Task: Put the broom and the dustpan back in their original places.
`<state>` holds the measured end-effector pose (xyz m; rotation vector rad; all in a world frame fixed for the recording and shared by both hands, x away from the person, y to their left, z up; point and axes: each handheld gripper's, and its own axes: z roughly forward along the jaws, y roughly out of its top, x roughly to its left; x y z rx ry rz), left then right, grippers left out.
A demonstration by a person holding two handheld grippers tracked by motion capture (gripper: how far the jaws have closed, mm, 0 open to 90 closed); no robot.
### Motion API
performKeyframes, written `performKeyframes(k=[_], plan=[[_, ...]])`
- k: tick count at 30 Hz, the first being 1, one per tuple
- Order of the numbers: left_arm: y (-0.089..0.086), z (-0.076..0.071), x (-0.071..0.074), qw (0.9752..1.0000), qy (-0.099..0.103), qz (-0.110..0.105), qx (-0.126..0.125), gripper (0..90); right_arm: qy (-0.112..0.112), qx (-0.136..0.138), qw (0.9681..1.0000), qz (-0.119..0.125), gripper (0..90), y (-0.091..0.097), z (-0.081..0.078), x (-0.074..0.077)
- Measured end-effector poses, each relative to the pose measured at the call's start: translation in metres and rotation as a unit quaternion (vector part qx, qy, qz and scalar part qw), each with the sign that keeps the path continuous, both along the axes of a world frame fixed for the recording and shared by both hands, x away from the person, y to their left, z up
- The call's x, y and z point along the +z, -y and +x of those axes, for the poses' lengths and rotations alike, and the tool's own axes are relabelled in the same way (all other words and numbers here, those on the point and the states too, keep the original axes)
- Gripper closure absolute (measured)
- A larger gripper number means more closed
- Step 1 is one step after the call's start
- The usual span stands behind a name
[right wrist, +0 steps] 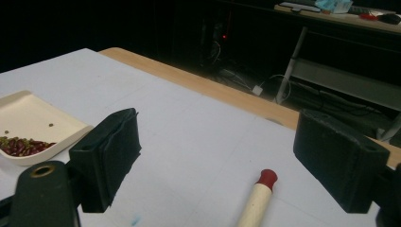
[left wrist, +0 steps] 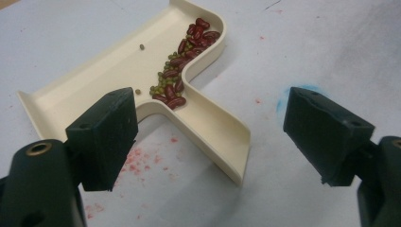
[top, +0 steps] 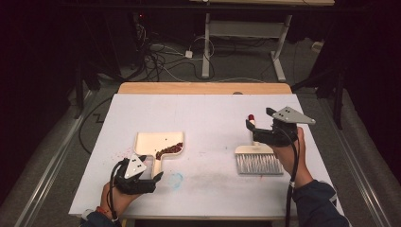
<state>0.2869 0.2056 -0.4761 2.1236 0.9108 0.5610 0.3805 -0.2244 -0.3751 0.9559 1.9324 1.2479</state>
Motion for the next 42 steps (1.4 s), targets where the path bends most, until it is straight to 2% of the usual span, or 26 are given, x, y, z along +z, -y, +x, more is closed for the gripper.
performKeyframes(k=[14,17,22,29,35,42], plan=[[0.001,-0.001,0.000,1.0000,0.002,0.006,-0.003,18.3,0.023,0.023,0.9988,-0.037,15.9,0.002,-0.022,0.002],[0.001,-0.001,0.000,1.0000,0.002,0.005,-0.004,18.3,0.021,0.029,0.9984,-0.044,15.6,0.003,-0.024,0.001],[0.002,-0.001,0.000,1.0000,0.002,0.005,-0.004,18.2,0.033,0.031,0.9979,-0.046,16.1,0.006,-0.031,-0.003],[0.001,-0.002,0.001,0.9999,0.007,0.013,-0.003,18.2,0.035,0.043,0.9972,-0.050,16.0,0.011,-0.038,-0.007],[0.001,-0.002,0.001,0.9999,0.009,0.014,-0.004,18.2,0.043,0.046,0.9960,-0.064,16.1,0.015,-0.045,-0.014],[0.000,-0.001,0.002,0.9998,0.013,0.015,-0.003,18.2,0.038,0.044,0.9960,-0.067,16.1,0.021,-0.052,-0.021]])
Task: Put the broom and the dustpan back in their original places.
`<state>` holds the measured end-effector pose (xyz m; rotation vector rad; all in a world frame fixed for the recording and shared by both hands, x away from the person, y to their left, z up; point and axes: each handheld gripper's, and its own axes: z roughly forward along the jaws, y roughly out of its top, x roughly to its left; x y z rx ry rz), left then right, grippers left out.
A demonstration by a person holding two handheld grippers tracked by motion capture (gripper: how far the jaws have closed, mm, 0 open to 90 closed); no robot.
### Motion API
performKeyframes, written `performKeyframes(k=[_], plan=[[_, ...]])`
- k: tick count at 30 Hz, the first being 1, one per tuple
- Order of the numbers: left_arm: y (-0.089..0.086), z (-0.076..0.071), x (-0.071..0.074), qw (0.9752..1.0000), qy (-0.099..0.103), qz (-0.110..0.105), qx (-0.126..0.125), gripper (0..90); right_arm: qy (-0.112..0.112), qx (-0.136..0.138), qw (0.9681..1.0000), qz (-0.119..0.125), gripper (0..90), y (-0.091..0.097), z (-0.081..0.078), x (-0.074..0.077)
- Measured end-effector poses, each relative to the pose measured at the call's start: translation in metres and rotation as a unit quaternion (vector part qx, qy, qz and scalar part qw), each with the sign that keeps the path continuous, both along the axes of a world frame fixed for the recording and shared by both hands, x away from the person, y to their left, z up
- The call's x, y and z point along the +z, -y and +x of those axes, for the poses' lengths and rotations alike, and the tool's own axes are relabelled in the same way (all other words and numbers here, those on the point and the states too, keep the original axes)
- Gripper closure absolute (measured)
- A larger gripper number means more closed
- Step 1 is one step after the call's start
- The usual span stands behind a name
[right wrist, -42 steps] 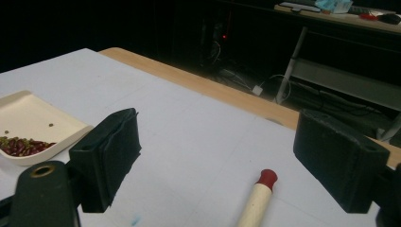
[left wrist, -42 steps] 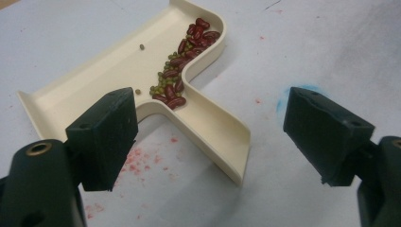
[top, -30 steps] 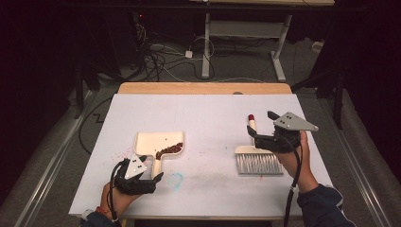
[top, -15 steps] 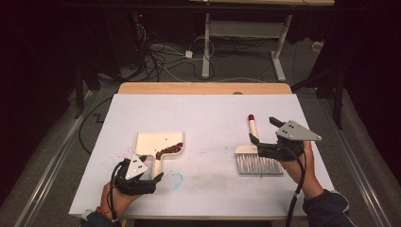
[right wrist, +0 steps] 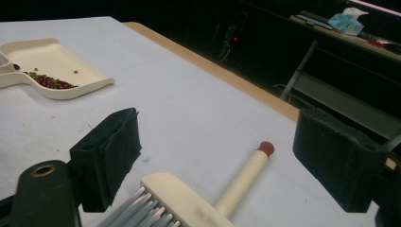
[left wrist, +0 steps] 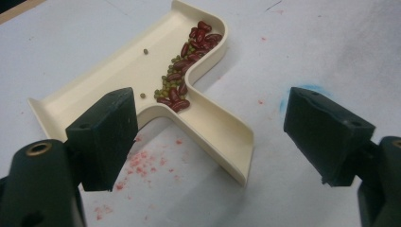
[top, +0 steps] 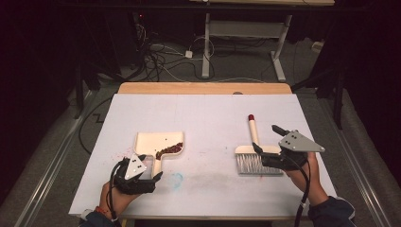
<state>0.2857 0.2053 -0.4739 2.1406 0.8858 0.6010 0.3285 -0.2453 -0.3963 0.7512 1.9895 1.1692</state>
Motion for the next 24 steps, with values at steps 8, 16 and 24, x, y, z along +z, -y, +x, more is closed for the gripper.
performKeyframes(k=[8,16,24], plan=[[0.000,0.000,0.000,1.0000,0.001,0.000,0.001,18.2,0.004,-0.003,1.0000,-0.005,16.0,0.009,-0.006,-0.005],[0.001,0.000,0.001,1.0000,0.002,-0.003,0.002,18.2,0.001,-0.007,1.0000,-0.003,16.0,0.021,-0.014,-0.014],[0.000,0.000,0.001,1.0000,0.002,-0.003,0.002,18.2,-0.007,-0.007,0.9999,-0.009,16.0,0.031,-0.022,-0.028]])
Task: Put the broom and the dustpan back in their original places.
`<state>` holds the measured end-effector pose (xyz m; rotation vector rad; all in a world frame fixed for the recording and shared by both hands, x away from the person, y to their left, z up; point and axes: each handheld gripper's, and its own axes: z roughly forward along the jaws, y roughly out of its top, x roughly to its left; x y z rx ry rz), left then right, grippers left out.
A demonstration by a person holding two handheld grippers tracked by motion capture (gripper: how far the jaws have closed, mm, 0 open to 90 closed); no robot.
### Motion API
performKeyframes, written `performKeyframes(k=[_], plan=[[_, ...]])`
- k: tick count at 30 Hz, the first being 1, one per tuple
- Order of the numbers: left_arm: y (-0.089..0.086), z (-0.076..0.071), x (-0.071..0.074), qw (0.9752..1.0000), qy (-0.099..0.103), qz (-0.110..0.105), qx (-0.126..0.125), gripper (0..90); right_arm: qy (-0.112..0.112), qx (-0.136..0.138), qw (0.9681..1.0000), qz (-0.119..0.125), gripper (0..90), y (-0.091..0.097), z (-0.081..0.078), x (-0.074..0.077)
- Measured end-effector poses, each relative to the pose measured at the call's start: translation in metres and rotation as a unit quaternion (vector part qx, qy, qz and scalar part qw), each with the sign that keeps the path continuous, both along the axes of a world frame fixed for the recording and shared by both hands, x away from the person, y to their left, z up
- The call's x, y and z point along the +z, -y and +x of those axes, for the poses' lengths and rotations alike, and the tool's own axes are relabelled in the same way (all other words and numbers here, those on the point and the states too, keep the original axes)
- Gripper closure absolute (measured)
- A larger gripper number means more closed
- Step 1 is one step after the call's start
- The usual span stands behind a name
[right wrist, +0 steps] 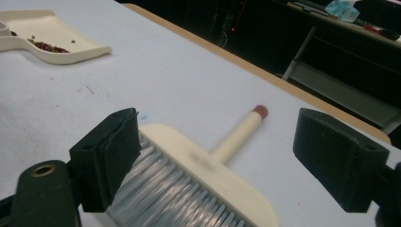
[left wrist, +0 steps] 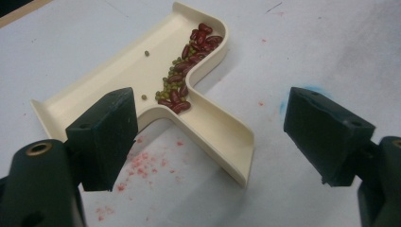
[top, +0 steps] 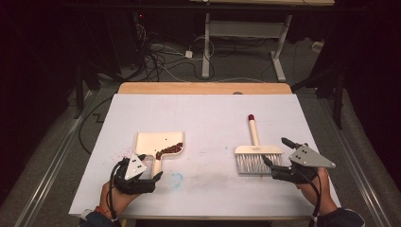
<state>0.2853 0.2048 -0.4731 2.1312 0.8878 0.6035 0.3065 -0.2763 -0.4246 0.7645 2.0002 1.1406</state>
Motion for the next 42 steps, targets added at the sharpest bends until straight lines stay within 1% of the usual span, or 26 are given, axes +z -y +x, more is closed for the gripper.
performKeyframes(k=[2,6,8,11,13,15,22,26,27,29,31,37,42], plan=[[0.000,0.000,0.000,1.0000,0.001,0.001,0.000,18.2,-0.007,0.003,1.0000,0.000,16.0,0.002,-0.002,-0.004],[0.000,0.000,0.000,1.0000,0.001,0.000,-0.002,18.2,-0.011,0.007,0.9999,-0.010,16.0,0.004,-0.007,-0.014],[0.001,0.001,0.000,1.0000,0.001,0.000,-0.002,18.2,-0.014,0.006,0.9998,-0.009,16.1,0.006,-0.010,-0.019],[0.002,0.002,0.000,1.0000,0.001,0.001,-0.004,18.2,-0.027,0.008,0.9996,-0.005,16.2,0.009,-0.014,-0.029],[0.002,0.002,0.000,1.0000,0.001,0.001,-0.006,18.2,-0.034,0.011,0.9992,-0.015,16.2,0.009,-0.017,-0.034],[0.003,0.002,0.000,1.0000,0.003,0.004,-0.007,18.2,-0.039,0.013,0.9990,-0.018,16.2,0.010,-0.019,-0.038],[0.001,0.000,0.000,1.0000,0.002,0.004,-0.003,18.2,-0.036,0.018,0.9991,-0.016,16.3,0.010,-0.020,-0.038],[0.003,-0.002,0.001,0.9999,0.007,0.005,-0.008,18.2,-0.033,0.021,0.9990,-0.019,16.3,0.009,-0.020,-0.037],[0.003,-0.002,0.000,0.9999,0.006,0.009,-0.010,18.2,-0.031,0.020,0.9991,-0.020,16.3,0.008,-0.021,-0.036],[0.002,-0.003,0.000,0.9999,0.004,0.009,-0.011,18.2,-0.026,0.019,0.9993,-0.018,16.3,0.008,-0.022,-0.035],[0.002,-0.003,0.000,0.9999,0.005,0.006,-0.011,18.2,-0.028,0.017,0.9993,-0.017,16.3,0.008,-0.022,-0.034],[0.001,-0.002,0.000,0.9999,0.004,0.008,-0.011,18.2,-0.027,0.018,0.9993,-0.018,16.3,0.007,-0.021,-0.034],[0.004,-0.002,-0.001,0.9998,0.004,0.011,-0.013,18.2,-0.027,0.018,0.9994,-0.016,16.3,0.009,-0.021,-0.034]])
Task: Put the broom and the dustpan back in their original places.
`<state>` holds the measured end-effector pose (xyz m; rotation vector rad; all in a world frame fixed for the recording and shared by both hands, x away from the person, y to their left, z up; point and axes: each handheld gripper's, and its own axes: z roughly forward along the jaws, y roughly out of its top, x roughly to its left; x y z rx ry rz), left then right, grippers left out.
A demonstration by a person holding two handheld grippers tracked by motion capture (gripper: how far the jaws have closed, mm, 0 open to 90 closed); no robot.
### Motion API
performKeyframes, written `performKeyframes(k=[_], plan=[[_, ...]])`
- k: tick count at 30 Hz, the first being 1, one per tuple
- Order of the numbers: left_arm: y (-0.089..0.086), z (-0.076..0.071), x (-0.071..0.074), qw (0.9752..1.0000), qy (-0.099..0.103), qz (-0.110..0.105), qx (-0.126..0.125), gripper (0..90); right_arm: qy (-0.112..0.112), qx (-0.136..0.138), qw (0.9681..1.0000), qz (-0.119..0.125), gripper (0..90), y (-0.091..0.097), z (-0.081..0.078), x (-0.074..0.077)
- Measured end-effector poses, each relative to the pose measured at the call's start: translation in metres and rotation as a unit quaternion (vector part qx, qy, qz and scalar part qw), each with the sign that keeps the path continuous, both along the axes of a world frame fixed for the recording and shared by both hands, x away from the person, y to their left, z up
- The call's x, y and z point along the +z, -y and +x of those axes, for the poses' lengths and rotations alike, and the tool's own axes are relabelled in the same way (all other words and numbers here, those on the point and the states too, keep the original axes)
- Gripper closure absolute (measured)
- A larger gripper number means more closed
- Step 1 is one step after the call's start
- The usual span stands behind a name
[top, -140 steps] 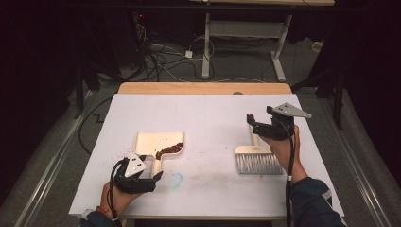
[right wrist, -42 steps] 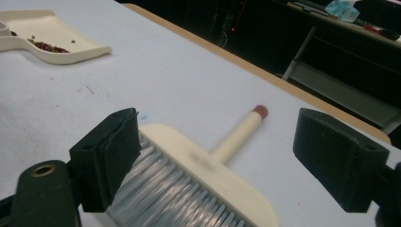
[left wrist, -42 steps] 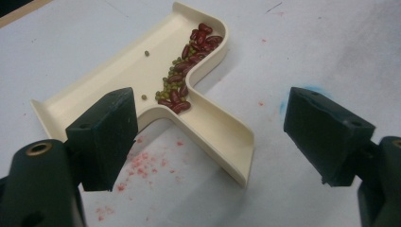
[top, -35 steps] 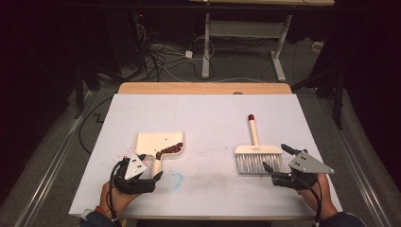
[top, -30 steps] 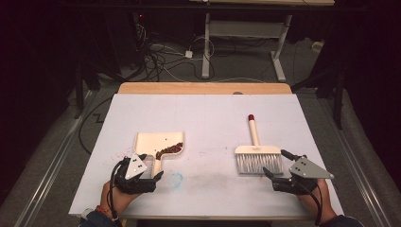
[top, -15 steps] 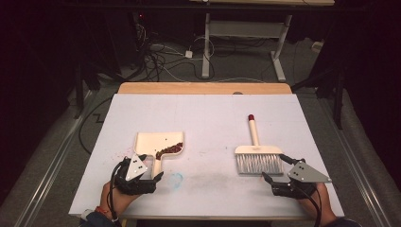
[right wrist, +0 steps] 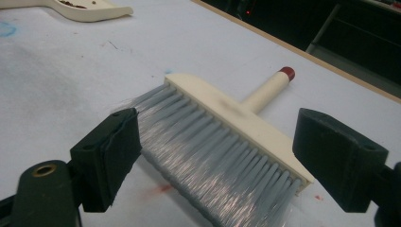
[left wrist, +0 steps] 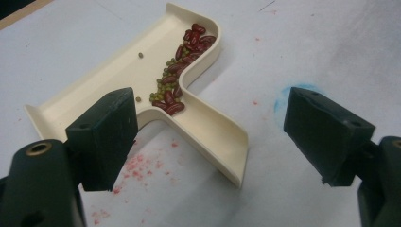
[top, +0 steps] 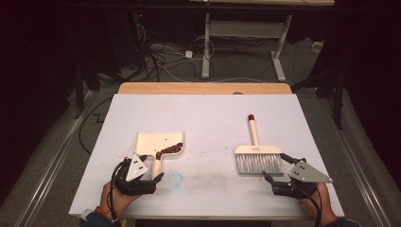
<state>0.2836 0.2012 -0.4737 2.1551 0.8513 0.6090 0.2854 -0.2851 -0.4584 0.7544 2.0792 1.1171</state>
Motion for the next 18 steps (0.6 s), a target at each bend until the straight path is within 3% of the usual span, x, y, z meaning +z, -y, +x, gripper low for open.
performKeyframes(k=[18], plan=[[0.0010,0.0018,0.0017,1.0000,0.003,-0.004,0.002,18.2,0.001,-0.001,1.0000,0.004,16.3,0.0006,0.0005,0.0005]])
